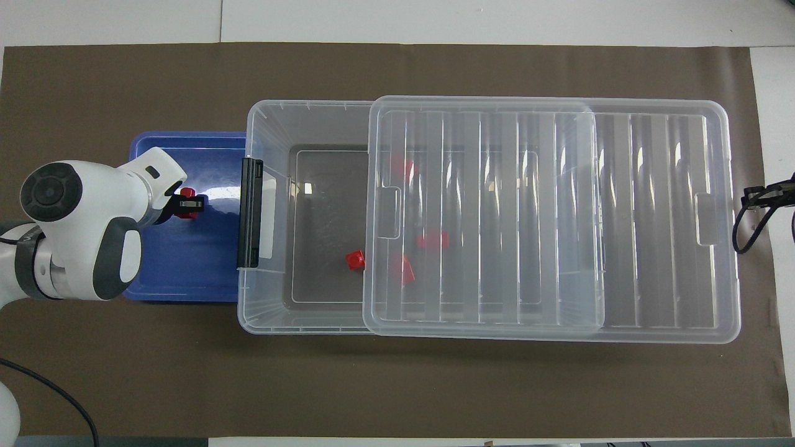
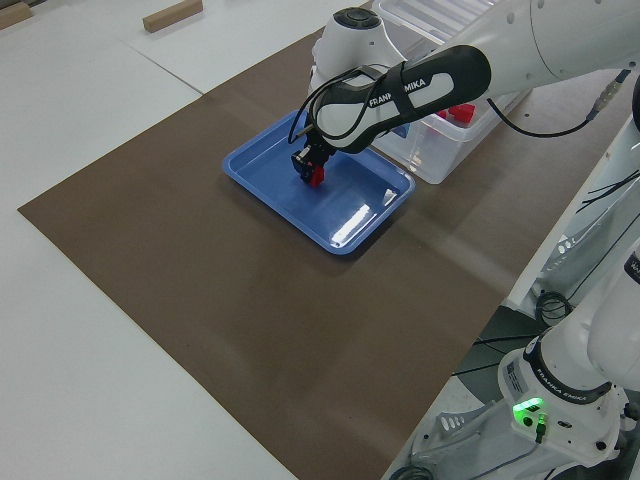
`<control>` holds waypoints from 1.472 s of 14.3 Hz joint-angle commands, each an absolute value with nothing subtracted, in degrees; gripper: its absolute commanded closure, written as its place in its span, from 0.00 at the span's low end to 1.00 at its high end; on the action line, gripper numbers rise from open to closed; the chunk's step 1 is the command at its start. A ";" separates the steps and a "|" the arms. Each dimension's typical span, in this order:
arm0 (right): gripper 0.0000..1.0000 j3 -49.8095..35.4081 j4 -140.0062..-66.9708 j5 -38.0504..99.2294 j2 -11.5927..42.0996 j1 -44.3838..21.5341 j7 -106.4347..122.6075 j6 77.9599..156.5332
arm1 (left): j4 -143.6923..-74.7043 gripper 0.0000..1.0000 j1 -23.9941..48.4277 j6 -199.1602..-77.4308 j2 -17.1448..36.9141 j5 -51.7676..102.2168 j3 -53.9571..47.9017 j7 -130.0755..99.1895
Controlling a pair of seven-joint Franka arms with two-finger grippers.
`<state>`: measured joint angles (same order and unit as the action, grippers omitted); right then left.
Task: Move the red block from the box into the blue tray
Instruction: 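Carry the red block into the blue tray with the left gripper, then release the block and withdraw the left gripper while the right gripper slides the lid back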
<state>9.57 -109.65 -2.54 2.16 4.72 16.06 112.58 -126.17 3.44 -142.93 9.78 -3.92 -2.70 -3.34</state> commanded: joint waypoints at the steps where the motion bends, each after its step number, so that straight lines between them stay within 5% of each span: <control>1: 1.00 7.74 -110.57 -2.29 1.76 5.01 12.84 113.47 | -127.09 0.18 3.25 -144.49 9.32 -4.57 -3.08 -2.81; 2: 1.00 7.47 -110.57 -2.29 1.76 5.01 12.40 113.38 | -126.65 0.00 3.43 -143.97 9.40 -4.57 -3.08 -2.90; 6: 1.00 4.67 -110.57 -2.20 1.76 4.92 8.45 113.20 | -124.47 0.00 4.57 -140.21 8.44 -4.57 -3.16 -3.43; 12: 1.00 0.01 -110.57 -2.20 1.76 5.01 1.16 112.94 | -109.27 0.00 4.57 -115.70 5.54 -4.57 -3.69 -3.25; 17: 1.00 -3.68 -110.57 -2.20 1.67 4.92 -4.73 113.11 | -103.37 0.00 3.78 -104.88 -0.25 0.34 -3.34 -3.25; 21: 1.00 -6.67 -110.57 -2.20 1.76 5.01 -9.22 113.29 | -94.76 0.00 2.38 -95.37 0.09 0.44 -2.90 -2.64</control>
<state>-5.31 -109.74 -2.53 2.16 4.60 -6.87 112.57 -98.73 3.83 -99.49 -0.78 -0.58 -3.06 -3.33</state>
